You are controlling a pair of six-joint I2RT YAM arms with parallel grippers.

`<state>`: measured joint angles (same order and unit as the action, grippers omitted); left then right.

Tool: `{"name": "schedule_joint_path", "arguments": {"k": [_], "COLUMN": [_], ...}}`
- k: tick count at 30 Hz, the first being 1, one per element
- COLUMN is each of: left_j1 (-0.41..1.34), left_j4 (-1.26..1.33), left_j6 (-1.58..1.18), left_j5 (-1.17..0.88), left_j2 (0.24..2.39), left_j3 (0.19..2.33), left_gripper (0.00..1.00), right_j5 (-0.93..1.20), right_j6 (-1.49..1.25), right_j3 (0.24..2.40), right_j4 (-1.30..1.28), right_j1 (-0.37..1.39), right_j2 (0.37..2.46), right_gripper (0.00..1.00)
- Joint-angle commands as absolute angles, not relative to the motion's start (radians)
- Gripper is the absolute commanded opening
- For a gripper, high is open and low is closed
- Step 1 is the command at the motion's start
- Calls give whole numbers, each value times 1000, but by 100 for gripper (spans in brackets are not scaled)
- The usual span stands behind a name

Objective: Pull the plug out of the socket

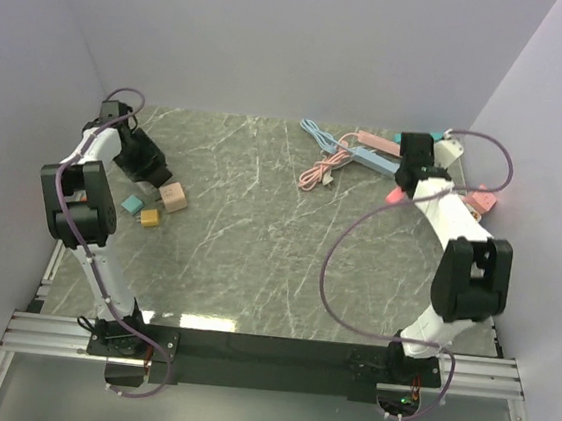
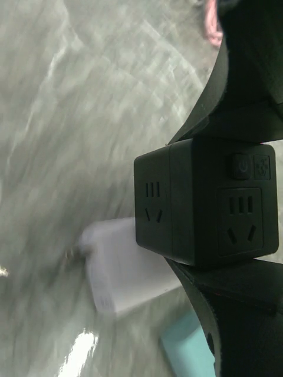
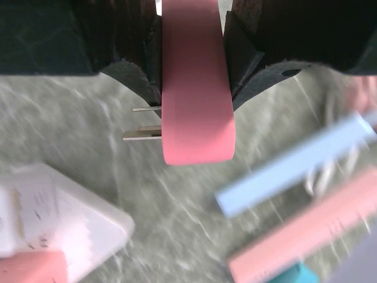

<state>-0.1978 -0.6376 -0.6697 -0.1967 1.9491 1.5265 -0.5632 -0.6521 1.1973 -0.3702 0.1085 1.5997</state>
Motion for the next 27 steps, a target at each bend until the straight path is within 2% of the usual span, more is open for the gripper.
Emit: {"name": "schedule_joint_path", "arguments": {"k": [1,4,6,7,10,11,13,16,18,19,20,21,23,24,26,27], "left_j1": [-221,-229,-230,-230,-230,-230,-230,-232,-230,-230,-230,-230,-227,-222,-215,-204], "left_j4": [-673,-672,-661,-654,-640,-635,-635,-644,-649,-646,-644,-640,-632,-630,-632,-637], "left_j6": [-614,-609,-607,-607,-604,-604,-597,-583,-581,-583,-586,-589,-597,-597,-594,-592], "left_j5": [-104,-94,-103,-107,-129,-127,-129,-121,-139,-147,-153,-161,-189,-193,-218,-227], "left_j2": [1969,1983,1979,1967,1928,1916,1881,1838,1806,1793,1780,1749,1715,1686,1666,1651], "left_j3": [1551,1533,1517,1505,1473,1467,1453,1453,1454,1453,1451,1448,1440,1440,1443,1450], "left_gripper": [0,2,8,19,41,55,72,85,89,95,97,98,99,100,100,99], "right_j5": [-538,-499,-486,-471,-479,-474,-465,-407,-370,-367,-342,-328,-310,-299,-287,-255], "right_j6": [-734,-784,-792,-787,-795,-789,-793,-778,-775,-788,-793,-796,-807,-808,-815,-805], "right_j3": [1395,1542,1603,1652,1738,1758,1810,1876,1910,1914,1916,1917,1930,1946,1963,1959], "right_j4": [-458,-538,-564,-566,-595,-592,-603,-580,-554,-549,-519,-506,-493,-492,-495,-470], "right_j1": [46,-23,-44,-60,-75,-83,-94,-107,-113,-118,-121,-121,-123,-129,-129,-132], "right_j2": [1716,1850,1928,1949,2022,2035,2080,2140,2173,2178,2183,2186,2197,2201,2204,2201], "right_gripper": [0,0,0,0,0,0,0,0,0,2,6,20,37,54,66,78]}}
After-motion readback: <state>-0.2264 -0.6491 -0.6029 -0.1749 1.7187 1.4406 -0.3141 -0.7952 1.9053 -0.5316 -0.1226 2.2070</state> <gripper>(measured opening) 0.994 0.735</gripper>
